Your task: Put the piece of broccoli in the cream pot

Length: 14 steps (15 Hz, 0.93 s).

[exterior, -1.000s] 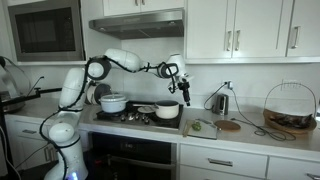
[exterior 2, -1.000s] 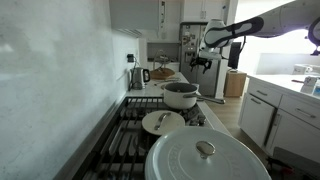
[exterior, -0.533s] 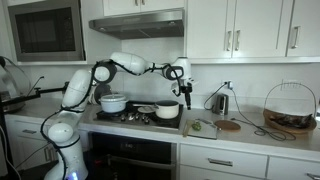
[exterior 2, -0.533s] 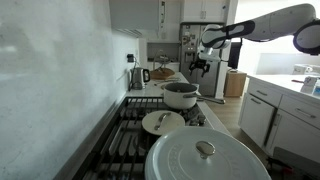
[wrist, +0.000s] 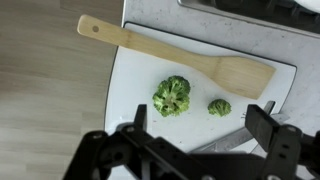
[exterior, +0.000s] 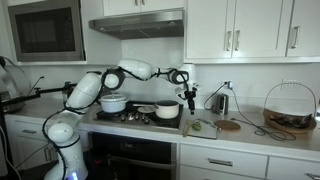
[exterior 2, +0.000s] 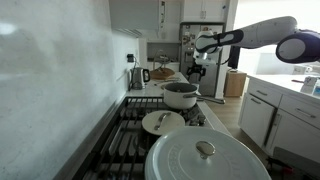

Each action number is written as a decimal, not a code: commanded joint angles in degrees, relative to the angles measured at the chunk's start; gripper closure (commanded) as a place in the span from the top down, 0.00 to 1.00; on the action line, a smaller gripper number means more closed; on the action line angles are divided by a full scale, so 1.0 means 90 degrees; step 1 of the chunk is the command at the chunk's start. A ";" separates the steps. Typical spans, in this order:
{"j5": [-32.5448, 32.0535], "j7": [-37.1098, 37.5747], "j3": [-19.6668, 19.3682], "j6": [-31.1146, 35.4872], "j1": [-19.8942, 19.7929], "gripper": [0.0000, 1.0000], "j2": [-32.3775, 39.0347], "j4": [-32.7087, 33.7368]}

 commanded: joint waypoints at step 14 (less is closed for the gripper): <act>-0.0527 -0.0569 0.0001 -0.1373 -0.0182 1.00 0.1511 0.1975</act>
